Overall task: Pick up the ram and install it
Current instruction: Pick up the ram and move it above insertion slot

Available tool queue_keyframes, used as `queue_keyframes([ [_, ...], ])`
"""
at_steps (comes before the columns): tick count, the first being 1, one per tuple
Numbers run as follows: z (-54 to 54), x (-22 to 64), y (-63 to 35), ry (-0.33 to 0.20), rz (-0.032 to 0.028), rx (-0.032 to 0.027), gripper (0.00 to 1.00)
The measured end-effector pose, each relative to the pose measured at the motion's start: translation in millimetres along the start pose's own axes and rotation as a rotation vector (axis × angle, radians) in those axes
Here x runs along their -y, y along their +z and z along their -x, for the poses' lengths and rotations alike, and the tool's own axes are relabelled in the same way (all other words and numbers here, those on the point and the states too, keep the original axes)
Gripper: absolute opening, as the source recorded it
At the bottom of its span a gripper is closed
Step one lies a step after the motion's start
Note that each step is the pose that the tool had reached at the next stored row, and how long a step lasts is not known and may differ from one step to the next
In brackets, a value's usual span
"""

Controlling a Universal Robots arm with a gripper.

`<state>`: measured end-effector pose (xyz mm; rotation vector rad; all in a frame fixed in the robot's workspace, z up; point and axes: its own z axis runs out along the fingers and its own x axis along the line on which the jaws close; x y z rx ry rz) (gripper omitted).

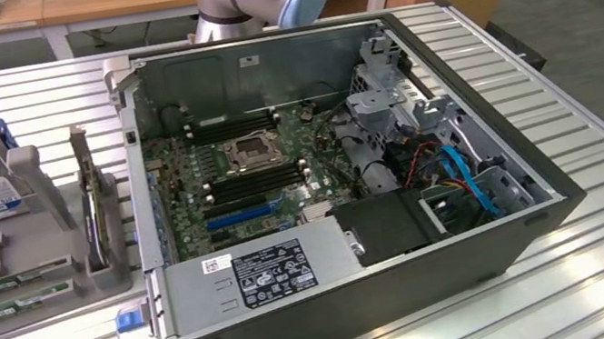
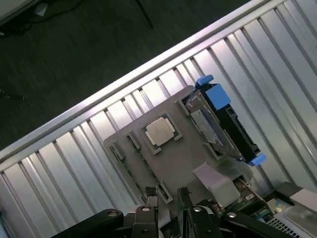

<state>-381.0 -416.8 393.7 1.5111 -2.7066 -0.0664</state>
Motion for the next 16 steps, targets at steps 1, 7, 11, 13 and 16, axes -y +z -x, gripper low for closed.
queue_keyframes([
  [1,0.0,0.0,0.0,-0.018,-0.0003,-0.001,0.29],
  [7,0.0,0.0,0.0,-0.127,-0.0018,-0.0074,0.29],
  [11,0.0,0.0,0.0,-0.199,-0.0029,-0.0115,0.29],
  [13,0.0,0.0,0.0,-0.236,-0.0035,-0.0136,0.29],
  [16,0.0,0.0,0.0,-0.291,-0.0043,-0.0167,0.29],
])
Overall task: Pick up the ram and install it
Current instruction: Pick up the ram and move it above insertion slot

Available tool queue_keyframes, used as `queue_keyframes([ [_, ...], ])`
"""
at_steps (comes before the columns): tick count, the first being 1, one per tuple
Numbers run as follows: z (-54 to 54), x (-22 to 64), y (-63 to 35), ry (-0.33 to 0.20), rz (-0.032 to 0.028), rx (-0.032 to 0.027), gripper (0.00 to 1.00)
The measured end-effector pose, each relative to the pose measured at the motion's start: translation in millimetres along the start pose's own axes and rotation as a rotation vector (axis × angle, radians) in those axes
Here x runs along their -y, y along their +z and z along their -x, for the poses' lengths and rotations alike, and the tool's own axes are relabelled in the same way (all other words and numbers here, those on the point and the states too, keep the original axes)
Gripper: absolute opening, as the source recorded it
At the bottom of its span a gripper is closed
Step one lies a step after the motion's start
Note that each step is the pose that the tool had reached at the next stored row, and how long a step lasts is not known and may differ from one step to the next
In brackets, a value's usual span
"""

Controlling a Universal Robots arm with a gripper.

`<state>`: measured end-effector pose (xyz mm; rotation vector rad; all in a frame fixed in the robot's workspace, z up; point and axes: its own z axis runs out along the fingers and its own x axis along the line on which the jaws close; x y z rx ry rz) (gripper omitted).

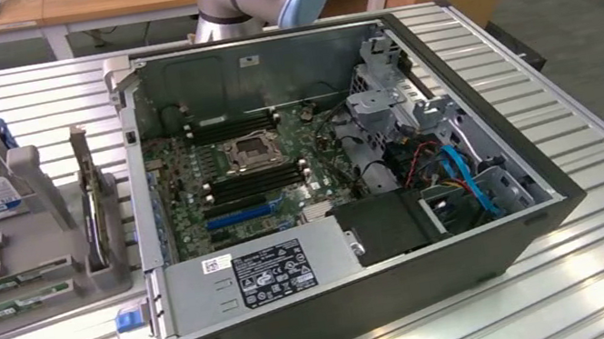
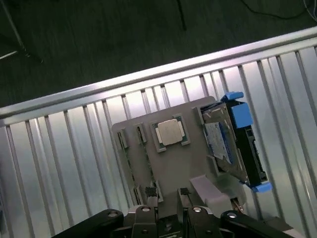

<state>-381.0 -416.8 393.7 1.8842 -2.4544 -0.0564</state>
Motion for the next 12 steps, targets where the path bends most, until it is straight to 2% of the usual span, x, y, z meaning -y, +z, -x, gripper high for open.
queue_keyframes([
  [12,0.0,0.0,0.0,-0.218,-0.0033,-0.0125,0.29],
])
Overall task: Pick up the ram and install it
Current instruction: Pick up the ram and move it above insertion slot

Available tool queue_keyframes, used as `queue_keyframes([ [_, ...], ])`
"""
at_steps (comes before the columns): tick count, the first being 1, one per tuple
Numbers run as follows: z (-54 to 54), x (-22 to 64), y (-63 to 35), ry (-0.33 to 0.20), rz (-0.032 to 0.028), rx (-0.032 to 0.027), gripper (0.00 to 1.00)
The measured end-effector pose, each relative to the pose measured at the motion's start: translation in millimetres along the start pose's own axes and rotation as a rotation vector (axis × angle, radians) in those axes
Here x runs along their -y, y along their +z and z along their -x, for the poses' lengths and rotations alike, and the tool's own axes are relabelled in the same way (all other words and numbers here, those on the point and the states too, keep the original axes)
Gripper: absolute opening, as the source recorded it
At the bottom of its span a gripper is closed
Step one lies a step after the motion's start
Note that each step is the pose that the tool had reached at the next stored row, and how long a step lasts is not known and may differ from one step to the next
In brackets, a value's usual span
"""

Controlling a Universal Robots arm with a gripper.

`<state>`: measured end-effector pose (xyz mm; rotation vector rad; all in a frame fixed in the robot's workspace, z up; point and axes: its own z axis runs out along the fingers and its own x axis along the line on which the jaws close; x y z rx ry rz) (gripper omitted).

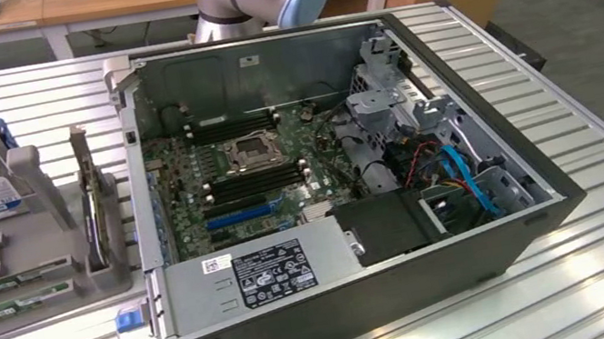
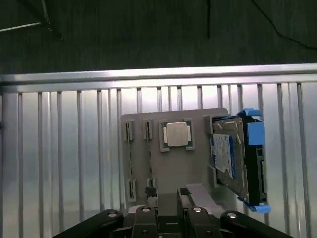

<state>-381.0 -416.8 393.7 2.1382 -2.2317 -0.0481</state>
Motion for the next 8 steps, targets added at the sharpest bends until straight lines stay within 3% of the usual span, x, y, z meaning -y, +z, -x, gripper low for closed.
queue_keyframes([
  [8,0.0,0.0,0.0,-0.141,-0.0021,-0.0082,0.29],
])
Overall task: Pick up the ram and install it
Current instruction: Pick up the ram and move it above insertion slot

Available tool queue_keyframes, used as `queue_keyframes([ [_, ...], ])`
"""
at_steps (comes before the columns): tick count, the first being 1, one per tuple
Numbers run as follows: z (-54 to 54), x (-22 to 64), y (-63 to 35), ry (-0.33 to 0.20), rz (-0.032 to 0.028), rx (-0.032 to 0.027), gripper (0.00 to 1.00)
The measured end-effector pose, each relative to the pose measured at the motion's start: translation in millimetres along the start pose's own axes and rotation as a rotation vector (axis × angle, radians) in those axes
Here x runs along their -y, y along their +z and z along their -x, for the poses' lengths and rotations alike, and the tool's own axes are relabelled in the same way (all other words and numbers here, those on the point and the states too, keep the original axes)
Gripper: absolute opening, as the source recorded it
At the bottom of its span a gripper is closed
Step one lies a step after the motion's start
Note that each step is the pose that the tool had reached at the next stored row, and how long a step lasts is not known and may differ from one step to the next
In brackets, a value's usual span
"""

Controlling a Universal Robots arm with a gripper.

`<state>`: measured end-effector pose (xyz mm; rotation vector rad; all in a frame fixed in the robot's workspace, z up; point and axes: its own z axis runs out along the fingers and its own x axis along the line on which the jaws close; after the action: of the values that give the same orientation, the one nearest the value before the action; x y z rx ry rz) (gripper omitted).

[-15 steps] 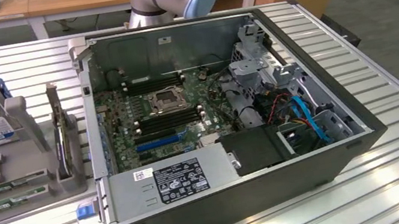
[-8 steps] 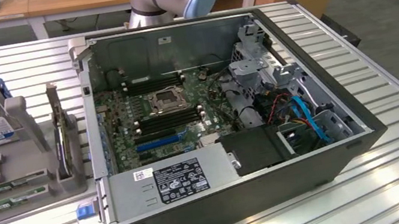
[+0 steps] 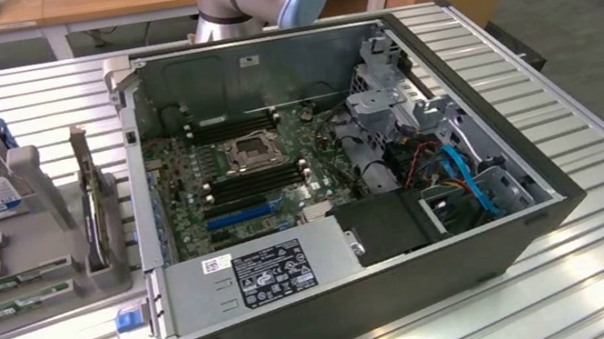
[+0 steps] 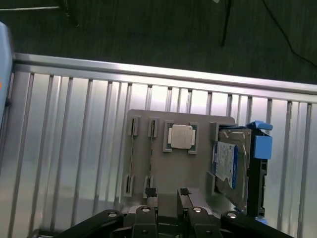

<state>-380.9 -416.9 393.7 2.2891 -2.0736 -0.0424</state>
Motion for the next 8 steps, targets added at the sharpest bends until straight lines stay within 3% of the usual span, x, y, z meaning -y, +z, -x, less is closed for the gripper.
queue_keyframes([
  [4,0.0,0.0,0.0,-0.002,-0.0004,-0.0003,0.29],
  [5,0.2,-0.3,0.0,-0.001,-0.0062,-0.0008,0.29],
  [6,0.3,-1.1,0.0,-0.001,-0.0247,-0.0027,0.29],
  [7,0.2,-1.2,0.1,-0.001,-0.0354,-0.0037,0.29],
  [8,0.2,-1.2,0.1,-0.001,-0.0354,-0.0036,0.29],
])
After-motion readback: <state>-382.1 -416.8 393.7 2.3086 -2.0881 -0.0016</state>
